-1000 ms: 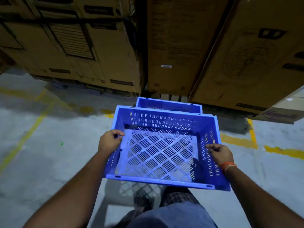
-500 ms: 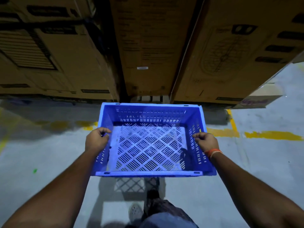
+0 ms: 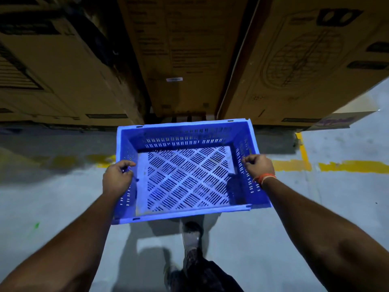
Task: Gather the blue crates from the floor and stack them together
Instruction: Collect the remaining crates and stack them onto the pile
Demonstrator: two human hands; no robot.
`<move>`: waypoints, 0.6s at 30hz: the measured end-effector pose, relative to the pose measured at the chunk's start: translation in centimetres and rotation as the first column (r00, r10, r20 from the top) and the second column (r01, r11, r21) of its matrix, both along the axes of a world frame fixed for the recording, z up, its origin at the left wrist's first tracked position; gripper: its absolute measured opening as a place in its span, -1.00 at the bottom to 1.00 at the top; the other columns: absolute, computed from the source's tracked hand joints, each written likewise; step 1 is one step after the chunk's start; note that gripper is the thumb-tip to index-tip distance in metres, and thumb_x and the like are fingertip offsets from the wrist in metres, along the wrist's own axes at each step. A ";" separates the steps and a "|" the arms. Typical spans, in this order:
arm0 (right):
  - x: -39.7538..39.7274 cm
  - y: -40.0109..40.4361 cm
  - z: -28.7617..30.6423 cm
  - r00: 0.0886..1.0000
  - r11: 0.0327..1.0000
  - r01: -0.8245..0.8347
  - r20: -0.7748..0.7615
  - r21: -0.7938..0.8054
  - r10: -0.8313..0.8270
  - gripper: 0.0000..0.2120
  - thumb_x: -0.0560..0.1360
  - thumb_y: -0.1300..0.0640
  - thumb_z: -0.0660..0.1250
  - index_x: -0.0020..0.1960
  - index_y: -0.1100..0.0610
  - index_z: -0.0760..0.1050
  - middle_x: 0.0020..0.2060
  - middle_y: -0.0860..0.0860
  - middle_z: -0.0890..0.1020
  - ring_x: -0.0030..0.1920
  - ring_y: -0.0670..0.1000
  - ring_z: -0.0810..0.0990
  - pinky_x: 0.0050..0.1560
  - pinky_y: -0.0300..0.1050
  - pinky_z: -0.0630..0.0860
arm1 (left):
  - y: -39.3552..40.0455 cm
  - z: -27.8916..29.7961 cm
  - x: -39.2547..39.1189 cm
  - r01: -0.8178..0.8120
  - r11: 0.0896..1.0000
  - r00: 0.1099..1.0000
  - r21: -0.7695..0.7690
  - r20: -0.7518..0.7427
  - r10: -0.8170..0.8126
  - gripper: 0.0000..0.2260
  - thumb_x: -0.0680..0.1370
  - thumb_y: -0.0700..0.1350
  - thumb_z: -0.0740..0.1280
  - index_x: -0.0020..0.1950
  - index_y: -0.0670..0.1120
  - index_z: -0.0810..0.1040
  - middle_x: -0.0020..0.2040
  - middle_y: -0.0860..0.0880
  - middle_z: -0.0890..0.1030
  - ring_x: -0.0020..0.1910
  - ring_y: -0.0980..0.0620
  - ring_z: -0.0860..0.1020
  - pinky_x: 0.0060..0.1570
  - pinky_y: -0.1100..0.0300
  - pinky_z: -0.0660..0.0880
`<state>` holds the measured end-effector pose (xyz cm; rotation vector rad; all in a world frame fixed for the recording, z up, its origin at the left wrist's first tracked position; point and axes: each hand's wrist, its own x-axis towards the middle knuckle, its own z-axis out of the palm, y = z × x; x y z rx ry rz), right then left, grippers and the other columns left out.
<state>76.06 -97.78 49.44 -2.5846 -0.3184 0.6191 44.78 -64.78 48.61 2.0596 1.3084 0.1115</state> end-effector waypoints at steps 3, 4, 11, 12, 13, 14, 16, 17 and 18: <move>-0.1 0.0 -0.5 0.997 0.999 -0.010 0.074 -0.050 0.014 -0.87 0.37 0.09 0.38 -0.14 0.03 0.69 -0.20 0.05 0.72 -0.10 0.10 0.67 -0.07 -0.14 0.54 | 0.6 -0.7 0.3 0.066 0.997 0.996 0.038 -0.057 -0.063 -0.73 0.41 -0.22 0.42 0.01 0.09 0.64 -0.31 -0.07 0.55 -0.41 -0.01 0.47 -0.33 0.16 0.37; 0.0 0.0 -0.6 0.996 0.998 -0.020 0.088 -0.061 0.025 -0.88 0.37 0.08 0.38 -0.16 0.05 0.68 -0.23 0.06 0.72 -0.12 0.11 0.67 -0.09 -0.15 0.53 | 0.7 -1.0 0.3 0.078 0.996 0.994 0.050 -0.083 -0.074 -0.72 0.40 -0.20 0.43 0.01 0.13 0.63 -0.28 -0.08 0.56 -0.37 -0.03 0.50 -0.31 0.15 0.41; 1.4 0.5 -0.4 0.992 0.987 -0.077 0.092 -0.144 0.090 -0.91 0.38 0.05 0.40 -0.25 0.05 0.65 -0.27 0.05 0.70 -0.18 0.13 0.66 -0.18 -0.17 0.49 | 0.1 -1.3 0.2 0.086 0.994 0.985 0.071 -0.153 -0.074 -0.72 0.40 -0.15 0.41 0.00 0.20 0.57 -0.21 -0.07 0.56 -0.22 -0.01 0.47 -0.18 0.12 0.41; 1.4 0.5 -0.4 0.991 0.987 -0.077 0.097 -0.144 0.091 -0.90 0.38 0.05 0.41 -0.25 0.05 0.65 -0.26 0.05 0.70 -0.18 0.12 0.66 -0.18 -0.17 0.49 | 0.0 -1.2 0.2 0.084 0.994 0.986 0.070 -0.150 -0.073 -0.73 0.40 -0.15 0.41 -0.01 0.19 0.58 -0.22 -0.07 0.56 -0.23 -0.01 0.49 -0.20 0.13 0.41; 1.2 0.4 -0.3 0.991 0.986 -0.078 0.097 -0.145 0.093 -0.90 0.38 0.04 0.41 -0.24 0.05 0.65 -0.25 0.04 0.71 -0.17 0.12 0.66 -0.17 -0.17 0.50 | 0.0 -1.0 0.2 0.081 0.994 0.987 0.067 -0.147 -0.070 -0.74 0.40 -0.16 0.41 -0.03 0.18 0.58 -0.23 -0.06 0.57 -0.25 -0.03 0.51 -0.23 0.13 0.41; 1.1 0.4 -0.2 0.991 0.986 -0.082 0.095 -0.148 0.097 -0.90 0.39 0.04 0.41 -0.22 0.05 0.65 -0.24 0.04 0.71 -0.16 0.12 0.66 -0.16 -0.17 0.50 | -0.1 -0.9 0.2 0.076 0.995 0.987 0.064 -0.144 -0.066 -0.75 0.40 -0.18 0.40 -0.04 0.16 0.59 -0.25 -0.06 0.58 -0.28 -0.05 0.53 -0.25 0.14 0.41; 0.8 0.4 0.0 0.993 0.985 -0.070 0.079 -0.158 0.084 -0.95 0.38 0.08 0.40 -0.23 0.02 0.64 -0.22 0.03 0.71 -0.15 0.11 0.66 -0.15 -0.18 0.49 | -0.1 -0.6 0.4 0.075 0.995 0.987 0.063 -0.147 -0.066 -0.78 0.42 -0.21 0.38 -0.07 0.12 0.61 -0.30 -0.03 0.59 -0.31 -0.08 0.55 -0.29 0.15 0.40; 0.6 0.3 0.1 0.995 0.986 -0.057 0.069 -0.155 0.069 -0.93 0.36 0.13 0.38 -0.25 -0.01 0.62 -0.21 0.03 0.71 -0.14 0.10 0.66 -0.14 -0.19 0.48 | -0.2 -0.5 0.4 0.075 0.995 0.987 0.061 -0.148 -0.065 -0.78 0.43 -0.21 0.38 -0.07 0.11 0.62 -0.32 -0.02 0.59 -0.31 -0.09 0.55 -0.29 0.15 0.40; 0.5 0.2 0.1 0.996 0.987 -0.045 0.066 -0.151 0.056 -0.87 0.34 0.18 0.35 -0.27 -0.05 0.59 -0.19 0.02 0.71 -0.14 0.10 0.66 -0.14 -0.21 0.48 | -0.2 -0.5 0.4 0.071 0.996 0.987 0.058 -0.148 -0.062 -0.78 0.43 -0.22 0.37 -0.08 0.10 0.62 -0.33 -0.01 0.60 -0.30 -0.10 0.56 -0.30 0.15 0.41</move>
